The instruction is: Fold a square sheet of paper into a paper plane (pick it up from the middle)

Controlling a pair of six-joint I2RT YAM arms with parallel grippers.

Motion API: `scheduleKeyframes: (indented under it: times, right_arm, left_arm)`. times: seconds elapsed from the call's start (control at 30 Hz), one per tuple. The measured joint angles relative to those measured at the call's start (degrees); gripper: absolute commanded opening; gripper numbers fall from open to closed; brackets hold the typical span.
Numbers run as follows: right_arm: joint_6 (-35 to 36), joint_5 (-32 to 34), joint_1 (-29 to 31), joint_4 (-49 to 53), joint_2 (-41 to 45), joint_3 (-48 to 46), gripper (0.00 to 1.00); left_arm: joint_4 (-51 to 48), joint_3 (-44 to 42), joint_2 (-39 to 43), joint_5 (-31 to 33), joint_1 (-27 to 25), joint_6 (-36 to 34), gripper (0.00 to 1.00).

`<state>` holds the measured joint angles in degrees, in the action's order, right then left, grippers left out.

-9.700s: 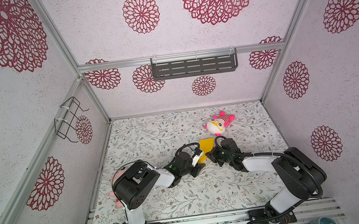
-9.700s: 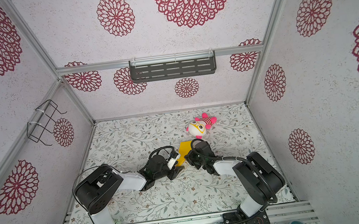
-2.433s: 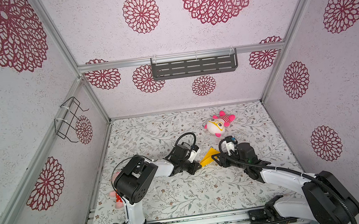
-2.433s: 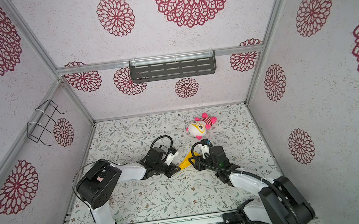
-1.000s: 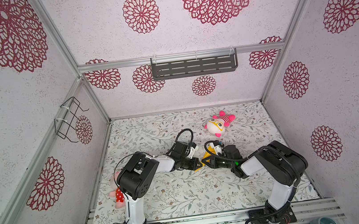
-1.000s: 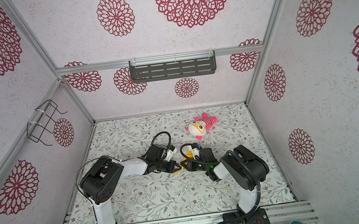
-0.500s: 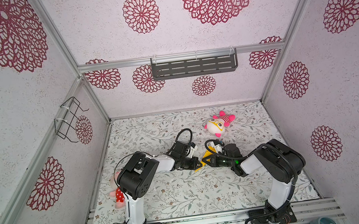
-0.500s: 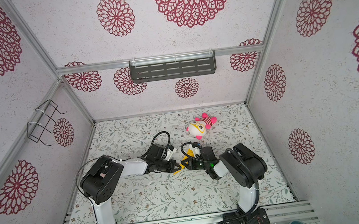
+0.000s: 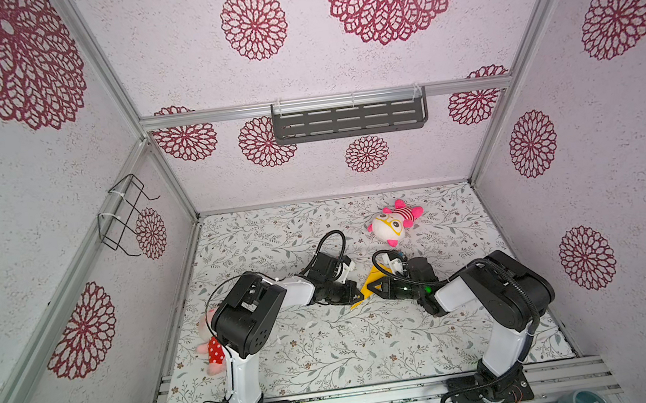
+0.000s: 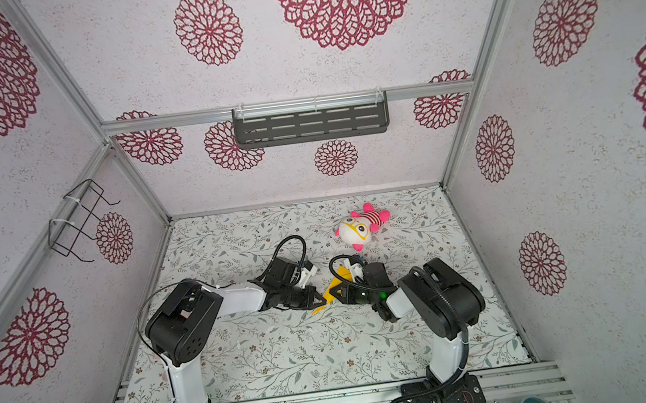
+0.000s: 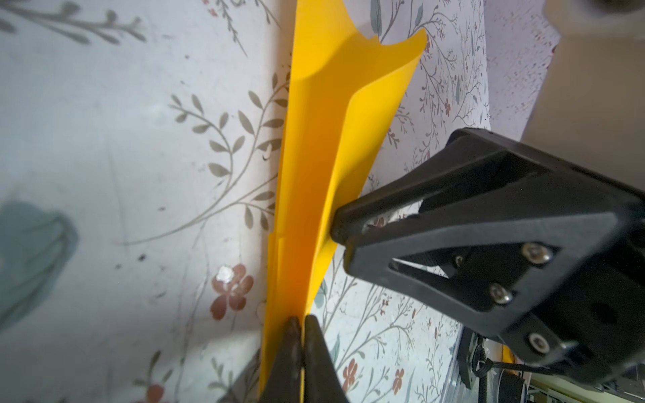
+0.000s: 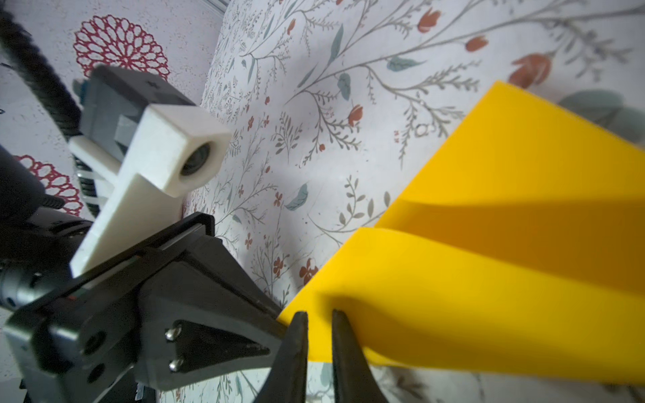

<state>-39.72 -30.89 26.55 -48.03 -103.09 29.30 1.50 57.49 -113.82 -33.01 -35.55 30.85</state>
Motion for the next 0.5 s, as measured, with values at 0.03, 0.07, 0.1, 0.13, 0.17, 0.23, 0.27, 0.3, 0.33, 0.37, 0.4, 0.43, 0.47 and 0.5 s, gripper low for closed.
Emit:
scheduleKeyframes:
  times: [0.03,0.07,0.1,0.13,0.17,0.23,0.27,0.3,0.33,0.37,0.4,0.43,0.47,0.5]
  right_arm:
    - [0.0,0.3,0.0,0.4,-0.2,0.2,0.18]
    - [0.0,0.4,0.0,0.9,-0.4,0.4,0.18]
    - [-0.3,0.7,0.0,1.3,-0.4,0.6,0.18]
    - [-0.4,0.7,0.0,1.7,-0.4,0.7,0.18]
    - [-0.4,0.9,-0.1,2.1,-0.4,0.9,0.18]
    - [-0.4,0.9,-0.1,2.6,-0.4,1.1,0.18]
    - [-0.4,0.9,-0.1,3.0,-0.4,1.2,0.18]
    - [-0.4,0.9,-0.1,3.3,-0.4,1.4,0.18]
    - [-0.4,0.9,-0.2,3.7,-0.4,1.5,0.18]
    - [-0.4,0.9,-0.2,4.1,-0.4,1.8,0.18]
    - [-0.4,0.9,-0.2,4.7,-0.5,2.1,0.18]
    - [-0.4,0.9,-0.2,4.9,-0.6,2.3,0.18]
    - [-0.4,0.8,-0.2,5.2,-0.7,2.6,0.18]
    - [-0.4,0.7,-0.2,5.4,-0.9,2.9,0.18]
  left_arm:
    - [-0.1,0.0,0.0,0.0,0.0,0.0,0.08]
    - [-0.2,0.1,0.0,-0.1,0.1,0.1,0.08]
    - [-0.2,0.1,-0.1,-0.2,0.1,0.1,0.09]
    - [-0.3,0.2,-0.1,-0.2,0.1,0.1,0.09]
    - [-0.3,0.2,-0.1,-0.2,0.1,0.2,0.09]
    - [-0.4,0.3,-0.1,-0.2,0.1,0.3,0.09]
    - [-0.5,0.3,-0.1,-0.2,0.1,0.3,0.09]
    - [-0.6,0.3,-0.1,-0.2,0.1,0.3,0.09]
    - [-0.7,0.4,-0.2,-0.2,0.1,0.3,0.09]
    - [-0.8,0.5,-0.2,-0.2,0.1,0.3,0.09]
    - [-0.8,0.5,-0.2,-0.2,0.1,0.3,0.1]
    - [-0.9,0.5,-0.2,-0.3,0.1,0.3,0.1]
    - [-0.9,0.5,-0.2,-0.3,0.1,0.3,0.11]
    - [-1.0,0.6,-0.2,-0.4,0.1,0.3,0.12]
